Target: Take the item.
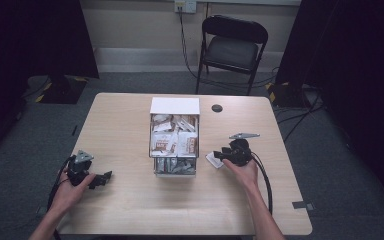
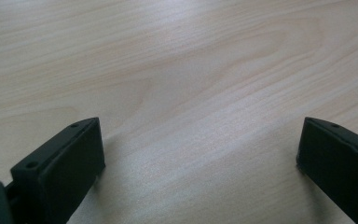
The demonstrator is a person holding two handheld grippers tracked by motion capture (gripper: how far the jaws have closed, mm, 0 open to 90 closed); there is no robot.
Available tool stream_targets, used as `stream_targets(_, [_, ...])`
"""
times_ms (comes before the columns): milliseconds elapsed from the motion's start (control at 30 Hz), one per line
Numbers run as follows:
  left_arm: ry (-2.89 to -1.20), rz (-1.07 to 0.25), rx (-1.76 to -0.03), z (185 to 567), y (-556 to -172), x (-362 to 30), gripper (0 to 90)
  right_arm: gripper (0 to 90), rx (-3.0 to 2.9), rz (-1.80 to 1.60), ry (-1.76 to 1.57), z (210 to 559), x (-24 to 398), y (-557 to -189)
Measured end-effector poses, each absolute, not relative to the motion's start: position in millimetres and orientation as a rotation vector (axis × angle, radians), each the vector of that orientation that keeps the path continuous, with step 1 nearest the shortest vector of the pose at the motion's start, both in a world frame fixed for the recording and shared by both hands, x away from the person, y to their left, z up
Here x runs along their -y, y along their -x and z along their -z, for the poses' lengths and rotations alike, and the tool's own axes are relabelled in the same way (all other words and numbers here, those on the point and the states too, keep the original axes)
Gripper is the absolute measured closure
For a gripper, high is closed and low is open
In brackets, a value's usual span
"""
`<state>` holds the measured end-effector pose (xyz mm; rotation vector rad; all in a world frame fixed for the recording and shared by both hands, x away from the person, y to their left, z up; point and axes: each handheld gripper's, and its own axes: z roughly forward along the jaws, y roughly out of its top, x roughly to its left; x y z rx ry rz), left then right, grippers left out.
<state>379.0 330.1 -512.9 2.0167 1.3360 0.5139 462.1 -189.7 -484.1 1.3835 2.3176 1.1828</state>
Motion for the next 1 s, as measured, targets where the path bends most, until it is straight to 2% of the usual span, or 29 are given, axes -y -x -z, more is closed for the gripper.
stream_targets(67, [-2.023, -0.513, -1.333, 513, -379, -330, 0.3, 38.9, -2.308, -1.180, -1.386, 484, 190, -463])
stream_targets(167, [-2.016, -0.512, -1.337, 513, -379, -330, 0.3, 30.9, -2.299, -1.187, -1.394, 483, 191, -462])
stream_targets(367, [-2.023, -0.513, -1.334, 513, -379, -330, 0.3, 19.3, -2.227, -1.190, -1.425, 473, 195, -458])
stream_targets(633, [-2.020, -0.513, -1.338, 513, -379, -330, 0.4, 14.8, -2.198, -1.182, -1.466, 456, 216, -444])
stream_targets(1000, [-2.019, -0.512, -1.337, 513, -379, -330, 0.4, 15.0, -2.182, -1.066, -1.503, 454, 246, -412])
